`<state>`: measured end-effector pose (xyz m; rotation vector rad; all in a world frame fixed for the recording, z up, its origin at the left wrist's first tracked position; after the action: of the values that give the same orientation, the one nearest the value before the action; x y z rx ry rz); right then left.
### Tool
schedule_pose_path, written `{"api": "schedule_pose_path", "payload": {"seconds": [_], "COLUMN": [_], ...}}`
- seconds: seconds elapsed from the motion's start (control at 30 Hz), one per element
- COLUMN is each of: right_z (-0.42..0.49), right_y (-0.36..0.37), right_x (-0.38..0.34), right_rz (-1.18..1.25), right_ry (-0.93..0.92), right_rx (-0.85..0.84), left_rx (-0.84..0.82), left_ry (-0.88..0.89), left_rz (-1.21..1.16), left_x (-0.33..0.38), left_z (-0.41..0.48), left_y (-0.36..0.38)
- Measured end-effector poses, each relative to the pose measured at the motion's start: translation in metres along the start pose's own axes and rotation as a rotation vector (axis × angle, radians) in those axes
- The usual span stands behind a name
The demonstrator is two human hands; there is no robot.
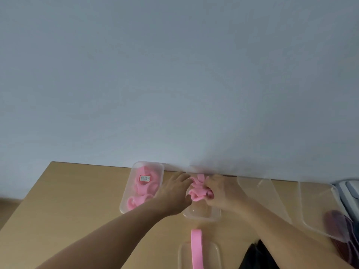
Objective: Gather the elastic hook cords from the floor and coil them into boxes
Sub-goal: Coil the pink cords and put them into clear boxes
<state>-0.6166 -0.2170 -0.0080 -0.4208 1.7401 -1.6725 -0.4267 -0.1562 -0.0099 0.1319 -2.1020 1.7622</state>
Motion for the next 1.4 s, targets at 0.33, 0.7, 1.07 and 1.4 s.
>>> {"api": "schedule_pose_path", "payload": {"seconds": [0.33,0.7,1.07,1.4], "right_z": [0.018,-0.005,-0.006,0.005], "right_y": [0.027,0.032,0.035,0.027], "right_x": [0.006,0.007,0.007,0.006], "right_rz": [0.023,-0.186,-0.231,-0.203], "right_ry": [-0.109,-0.047,0.048,0.131], "right_rx": [-0.073,0.111,0.27,0.155], "left_rx": [0.177,0.048,0.078,0.157], "left_ry": [0.122,-0.006,-0.026,0.096], "left_rz": [0.12,0.317,0.364,0.447], "left_x": [0.009,0.007,0.01,0.013], "left_z": [0.008,0.019,0.028,0.024], "left_y": [0.021,0.029,0.031,0.027]}}
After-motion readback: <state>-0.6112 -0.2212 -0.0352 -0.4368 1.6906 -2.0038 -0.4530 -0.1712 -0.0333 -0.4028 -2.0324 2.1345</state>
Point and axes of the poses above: each hand's wrist, its own z-axis towards the middle knuckle, its own y-axis out of the palm, x = y × z, the point moved 1 cm from there along z, towards the middle knuckle, and after that the axes turned 2 degrees about y, right-handed, at the moved point
